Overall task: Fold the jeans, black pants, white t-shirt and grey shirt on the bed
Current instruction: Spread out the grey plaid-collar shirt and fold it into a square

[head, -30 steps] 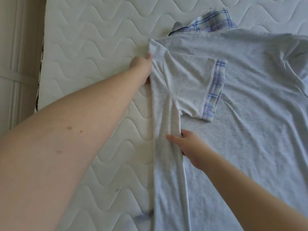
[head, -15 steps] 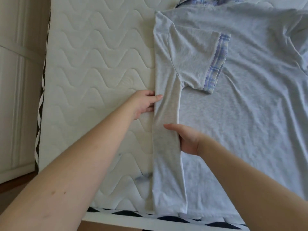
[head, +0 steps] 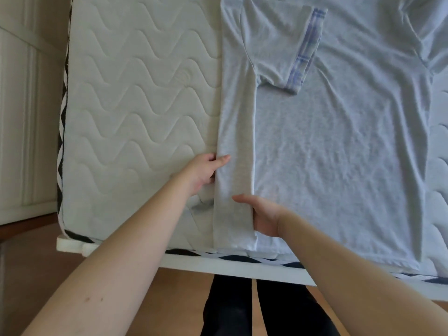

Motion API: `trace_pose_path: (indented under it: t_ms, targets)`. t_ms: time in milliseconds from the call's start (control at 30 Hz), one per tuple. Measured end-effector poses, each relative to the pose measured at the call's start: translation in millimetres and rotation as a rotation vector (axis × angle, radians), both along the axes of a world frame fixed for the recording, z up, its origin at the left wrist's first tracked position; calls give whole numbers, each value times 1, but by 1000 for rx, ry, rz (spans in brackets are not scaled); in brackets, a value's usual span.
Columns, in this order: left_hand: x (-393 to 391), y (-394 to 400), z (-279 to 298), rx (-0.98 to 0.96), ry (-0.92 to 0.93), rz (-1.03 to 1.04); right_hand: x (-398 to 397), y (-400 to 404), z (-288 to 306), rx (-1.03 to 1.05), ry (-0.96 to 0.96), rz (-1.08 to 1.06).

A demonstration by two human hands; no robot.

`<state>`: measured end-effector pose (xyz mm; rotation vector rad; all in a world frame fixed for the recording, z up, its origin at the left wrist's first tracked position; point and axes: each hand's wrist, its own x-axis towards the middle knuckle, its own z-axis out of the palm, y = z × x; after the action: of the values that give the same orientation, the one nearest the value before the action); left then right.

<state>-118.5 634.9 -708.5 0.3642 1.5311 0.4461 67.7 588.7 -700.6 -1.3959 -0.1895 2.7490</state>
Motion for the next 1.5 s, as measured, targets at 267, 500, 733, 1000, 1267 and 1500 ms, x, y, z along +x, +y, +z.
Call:
trace_pose_path:
  t_ms: [267, 500, 733, 1000, 1267, 1500]
  targets:
    - [5, -64, -6, -22, -89, 96, 6, -55, -18, -24, -32, -105]
    - [19, -124, -2, -21, -32, 90, -1, -92, -11, 160, -413, 17]
    - [29, -170, 4, 80, 253, -151, 13, -111, 12, 582, -853, 565]
    - [35, -203, 33, 78, 673, -356, 76, -123, 48, 645, -987, 633]
    - [58, -187, 32, 247, 637, -377, 144, -74, 35, 811, -1127, 388]
    - [152, -108, 24, 526, 591, -611, 190, -26, 16, 962, -1092, 277]
